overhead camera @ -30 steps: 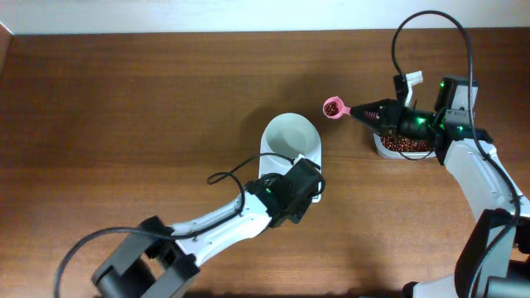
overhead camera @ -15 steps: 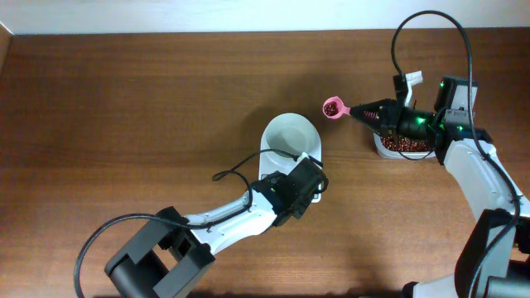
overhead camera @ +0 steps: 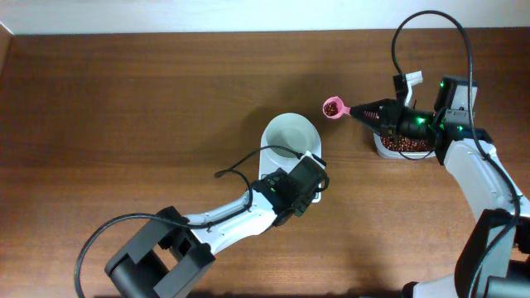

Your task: Scoop and weigh 50g on scale

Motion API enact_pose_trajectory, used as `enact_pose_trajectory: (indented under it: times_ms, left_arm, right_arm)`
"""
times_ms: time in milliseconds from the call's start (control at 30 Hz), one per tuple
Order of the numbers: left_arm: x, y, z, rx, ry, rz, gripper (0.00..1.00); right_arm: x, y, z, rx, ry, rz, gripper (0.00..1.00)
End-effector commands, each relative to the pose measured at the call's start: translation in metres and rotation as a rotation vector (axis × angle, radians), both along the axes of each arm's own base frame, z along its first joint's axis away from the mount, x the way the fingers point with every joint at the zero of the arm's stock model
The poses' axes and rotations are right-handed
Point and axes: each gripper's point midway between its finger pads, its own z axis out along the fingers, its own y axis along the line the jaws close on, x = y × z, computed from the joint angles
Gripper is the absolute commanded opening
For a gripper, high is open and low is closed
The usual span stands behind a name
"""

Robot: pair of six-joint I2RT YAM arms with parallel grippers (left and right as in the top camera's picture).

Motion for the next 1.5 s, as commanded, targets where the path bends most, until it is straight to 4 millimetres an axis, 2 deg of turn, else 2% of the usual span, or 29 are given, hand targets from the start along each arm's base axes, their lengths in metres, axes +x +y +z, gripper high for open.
enact_pose_trajectory:
  times_ms: [0,200,800,867,933,1067,1100,1167,1233,1267,1300,1333,1400,1433,1467]
  left_arm:
    - [0.001,0.005,-0.01,0.032,0.001,-0.004,0.0]
    - [0.0,0.008,-0.023,0.061,0.015,0.0,0.0]
    - [-0.002,0.014,-0.023,0.082,0.033,0.005,0.0]
    - [-0.002,0.013,-0.011,0.07,0.025,0.004,0.0]
    - [0.0,0.01,0.009,0.04,-0.001,0.004,0.0]
    - [-0.004,0.015,0.074,-0.041,-0.071,0.005,0.0]
    - [-0.009,0.02,0.09,-0.058,-0.086,0.006,0.03]
    - [-0.018,0.031,0.12,-0.094,-0.117,0.006,0.18]
    - [-0.027,0.041,0.147,-0.136,-0.154,0.007,0.23]
    - [-0.029,0.043,0.157,-0.157,-0.171,0.007,0.2]
    - [-0.031,0.044,0.167,-0.185,-0.187,0.003,0.1]
    - [-0.033,0.043,0.171,-0.203,-0.192,-0.003,0.03]
    - [-0.035,0.031,0.16,-0.221,-0.149,-0.037,0.0]
    - [-0.034,0.028,0.148,-0.201,-0.124,-0.04,0.0]
    - [-0.032,0.027,0.124,-0.147,-0.077,-0.038,0.0]
  right_arm:
    - [0.003,-0.001,0.003,-0.005,-0.017,0.0,0.04]
    - [0.003,-0.001,0.003,-0.005,-0.018,0.0,0.04]
    - [0.003,-0.001,0.003,-0.006,-0.018,-0.001,0.04]
    - [0.003,-0.001,0.003,-0.005,-0.017,0.0,0.04]
    - [0.003,-0.001,0.003,-0.005,-0.017,0.0,0.04]
    - [0.002,-0.001,0.002,-0.003,-0.005,0.001,0.04]
    - [0.001,-0.001,0.001,-0.002,0.001,0.001,0.04]
    - [0.001,0.0,0.001,-0.001,0.006,0.001,0.04]
    - [0.001,-0.001,0.001,-0.002,0.006,0.0,0.04]
    - [0.001,-0.001,0.001,-0.002,0.005,0.0,0.04]
    - [0.001,-0.001,0.001,-0.002,0.005,0.0,0.04]
    - [0.001,-0.001,0.001,-0.002,0.005,0.0,0.04]
    - [0.001,-0.001,0.001,-0.002,0.005,0.0,0.04]
    - [0.001,-0.001,0.001,-0.002,0.005,0.0,0.04]
    - [0.001,-0.001,0.001,-0.002,0.005,0.0,0.04]
